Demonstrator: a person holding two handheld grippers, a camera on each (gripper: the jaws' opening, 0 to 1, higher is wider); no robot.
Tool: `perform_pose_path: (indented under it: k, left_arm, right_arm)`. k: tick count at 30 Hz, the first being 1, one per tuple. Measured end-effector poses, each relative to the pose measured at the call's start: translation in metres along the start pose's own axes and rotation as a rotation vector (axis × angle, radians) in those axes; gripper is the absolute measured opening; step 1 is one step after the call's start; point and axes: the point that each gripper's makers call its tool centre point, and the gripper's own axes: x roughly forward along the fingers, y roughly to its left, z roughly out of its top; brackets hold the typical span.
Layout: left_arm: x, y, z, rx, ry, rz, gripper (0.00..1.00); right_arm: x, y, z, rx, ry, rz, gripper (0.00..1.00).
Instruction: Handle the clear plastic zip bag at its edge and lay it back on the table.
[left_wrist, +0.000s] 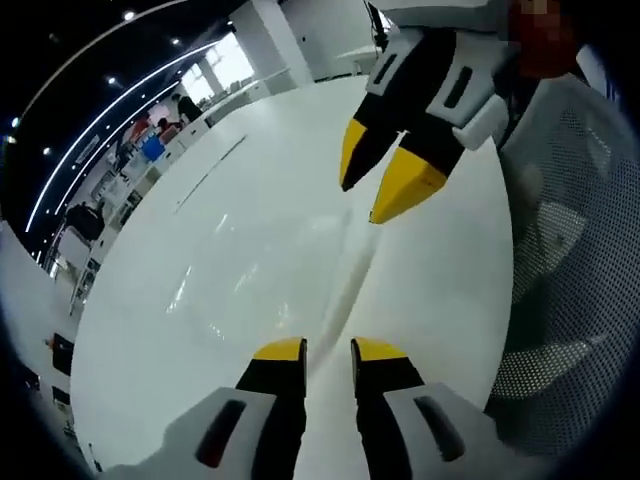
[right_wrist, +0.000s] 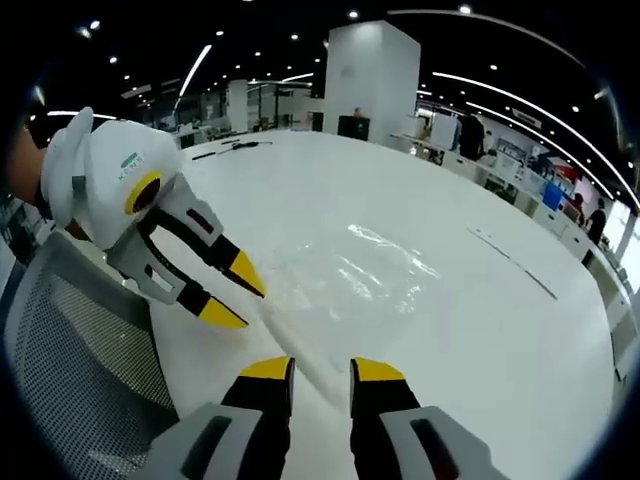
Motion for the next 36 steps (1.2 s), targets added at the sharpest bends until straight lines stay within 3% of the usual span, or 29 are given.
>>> perform_pose_path:
  k: [3,14,29,36]
  left_arm:
    - [-0.008,0.004,-0.002,-0.055,-0.021,0.019,0.23]
    - [-0.030,0.015,-0.032,-0.181,-0.029,0.068,0.28]
    - [-0.067,0.025,-0.045,-0.340,-0.076,0.123,0.38]
    - [-0.073,0.026,-0.056,-0.409,-0.087,0.127,0.45]
  right_arm:
    - [-0.001,-0.001,0.000,0.024,-0.013,-0.002,0.22]
    - [-0.015,-0.008,-0.012,0.082,-0.028,-0.012,0.29]
    - [-0.033,-0.021,-0.024,0.172,-0.074,-0.037,0.43]
    - [-0.042,-0.026,-0.027,0.227,-0.107,-0.037,0.53]
